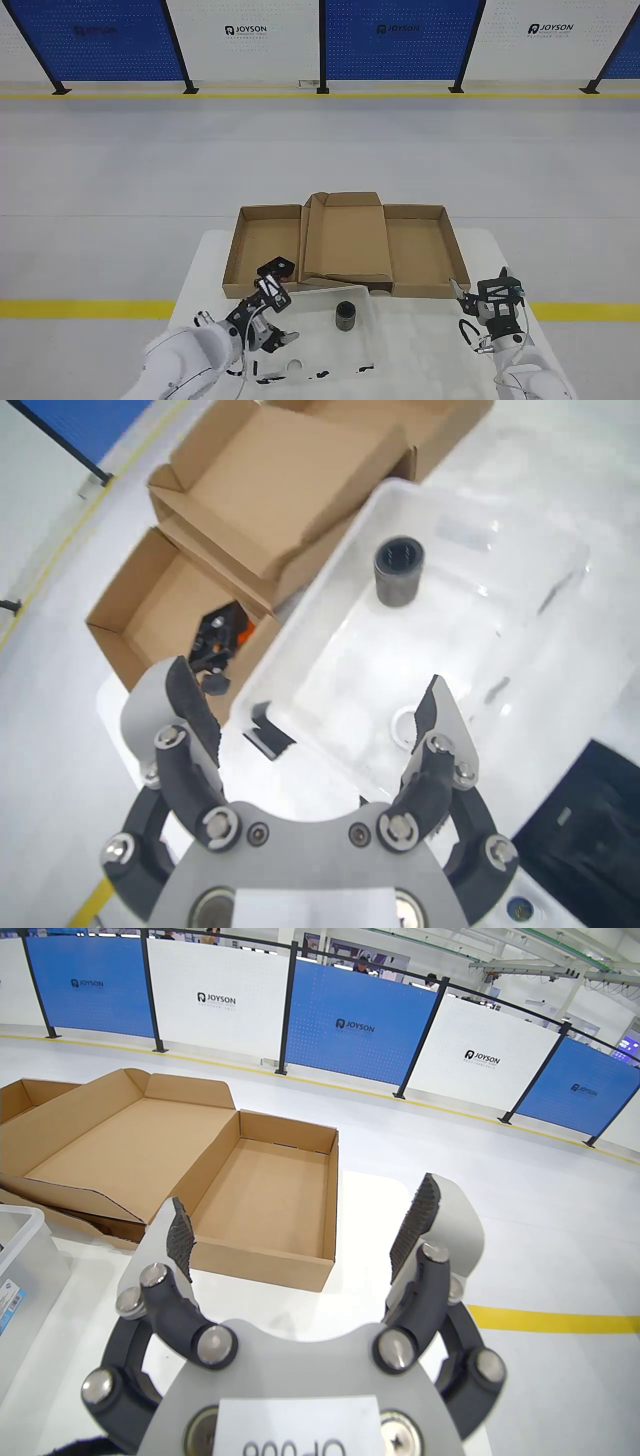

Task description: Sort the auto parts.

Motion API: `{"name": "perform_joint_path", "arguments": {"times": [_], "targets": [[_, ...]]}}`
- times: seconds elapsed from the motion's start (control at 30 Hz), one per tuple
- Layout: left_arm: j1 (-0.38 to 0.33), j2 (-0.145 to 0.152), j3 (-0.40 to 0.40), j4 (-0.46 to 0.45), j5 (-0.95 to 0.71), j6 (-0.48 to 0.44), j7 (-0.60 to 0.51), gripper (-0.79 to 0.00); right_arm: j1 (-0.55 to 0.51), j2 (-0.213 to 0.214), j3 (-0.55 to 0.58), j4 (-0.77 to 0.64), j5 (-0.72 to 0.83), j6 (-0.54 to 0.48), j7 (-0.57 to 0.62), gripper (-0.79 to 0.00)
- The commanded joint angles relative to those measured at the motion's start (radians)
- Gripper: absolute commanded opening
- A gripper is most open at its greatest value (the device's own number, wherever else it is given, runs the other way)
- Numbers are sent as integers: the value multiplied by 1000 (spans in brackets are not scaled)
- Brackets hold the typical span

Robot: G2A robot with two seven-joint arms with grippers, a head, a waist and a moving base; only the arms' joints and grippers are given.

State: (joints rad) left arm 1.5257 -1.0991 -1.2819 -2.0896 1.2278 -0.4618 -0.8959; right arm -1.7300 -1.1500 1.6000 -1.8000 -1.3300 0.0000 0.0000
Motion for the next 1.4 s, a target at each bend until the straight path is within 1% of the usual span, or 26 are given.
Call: {"name": "perform_joint_path", "arguments": {"times": [0.0, 0.1, 0.2, 0.27, 0.3, 0.33, 0.37, 0.4, 0.5, 0.53, 0.63, 0.77, 0.83, 0.93, 1.03, 1.1, 1.23, 1.37], "targets": [[-9, 0, 13, 7, -27, -13, -37, 0, 0, 0, 0, 0, 0, 0, 0, 0], [-36, -1, 41, 32, -33, -12, -75, 0, 0, 0, 0, 0, 0, 0, 0, 0], [-83, -5, 106, 83, -20, -48, -116, 0, 0, 0, 0, 0, 0, 0, 0, 0], [-115, -10, 142, 121, -13, -38, -130, 0, 0, 0, 0, 0, 0, 0, 0, 0], [-128, -13, 160, 137, -11, -34, -133, -43, 0, 0, 0, 0, 0, 0, 0, 0], [-142, -15, 175, 151, -12, -30, -134, -135, 0, 0, 0, 0, 0, 0, 0, 0], [-154, -18, 185, 164, -13, -23, -133, -209, 0, 0, 0, 0, 0, 0, 0, 0], [-165, -20, 194, 176, -16, -17, -132, -252, 0, 0, 0, 0, 0, 0, 0, 0], [-190, -24, 213, 211, -32, -7, -144, -311, 0, 0, 0, 0, 0, 0, 0, 0], [-198, -24, 221, 222, -43, -17, -163, -339, 0, 0, 0, 0, 0, 0, 0, 0], [-223, -25, 231, 251, -116, -44, -228, -376, 0, 0, 0, 0, 0, 0, 0, 0], [-256, -24, 231, 287, -196, -62, -291, -320, 0, 0, 0, 0, 0, 0, 0, 0], [-267, -23, 242, 307, -234, -86, -327, -305, 0, 0, 0, 0, 0, 0, 0, 0], [-289, -22, 261, 339, -273, -99, -363, -308, 0, 0, 0, 0, 0, 0, 0, 0], [-312, -20, 282, 366, -251, -85, -377, -305, 0, 0, 0, 0, 0, 0, 0, 0], [-323, -19, 305, 383, -238, -81, -381, -289, 0, 0, 0, 0, 0, 0, 0, 0], [-347, -18, 355, 410, -225, -77, -385, -305, 0, 0, 0, 0, 0, 0, 0, 0], [-371, -17, 382, 430, -244, -75, -388, -342, 0, 0, 0, 0, 0, 0, 0, 0]]}}
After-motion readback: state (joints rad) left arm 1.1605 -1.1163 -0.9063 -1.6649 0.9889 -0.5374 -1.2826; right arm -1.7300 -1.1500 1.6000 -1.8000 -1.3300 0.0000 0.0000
